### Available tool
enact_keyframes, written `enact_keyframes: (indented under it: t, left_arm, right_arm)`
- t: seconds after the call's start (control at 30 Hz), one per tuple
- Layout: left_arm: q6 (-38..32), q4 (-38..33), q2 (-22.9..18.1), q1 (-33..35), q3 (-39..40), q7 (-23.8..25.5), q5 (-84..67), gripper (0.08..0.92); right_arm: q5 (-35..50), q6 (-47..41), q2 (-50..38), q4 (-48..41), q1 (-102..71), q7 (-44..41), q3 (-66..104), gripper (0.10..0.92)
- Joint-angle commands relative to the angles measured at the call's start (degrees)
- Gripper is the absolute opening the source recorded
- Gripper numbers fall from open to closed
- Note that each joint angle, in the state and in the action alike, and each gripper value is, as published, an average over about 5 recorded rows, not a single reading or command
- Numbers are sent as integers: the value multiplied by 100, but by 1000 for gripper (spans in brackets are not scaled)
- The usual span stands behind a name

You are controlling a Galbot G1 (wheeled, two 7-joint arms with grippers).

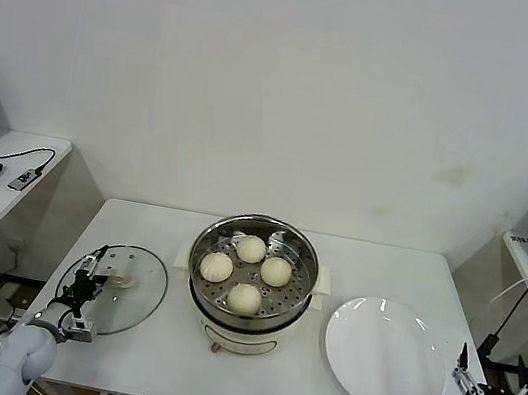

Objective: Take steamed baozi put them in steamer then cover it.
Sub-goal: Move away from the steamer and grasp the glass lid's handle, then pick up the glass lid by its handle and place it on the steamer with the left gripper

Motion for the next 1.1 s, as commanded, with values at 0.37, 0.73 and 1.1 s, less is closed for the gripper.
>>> enact_keyframes:
  t: [0.37,0.73,1.1]
  left_arm:
    - [-13,282,-29,-106,29,-8,-60,425]
    - [-81,610,-175,-196,-18,-340,-130,151]
    - [63,-728,-201,560,-317,-823,-88,150]
  right_arm:
    - [-89,13,46,-15,-12,-16,-62,823]
    - [-139,32,67,-15,-33,-25,-91,823]
    - [-187,28,60,20,-22,-34,-150,823]
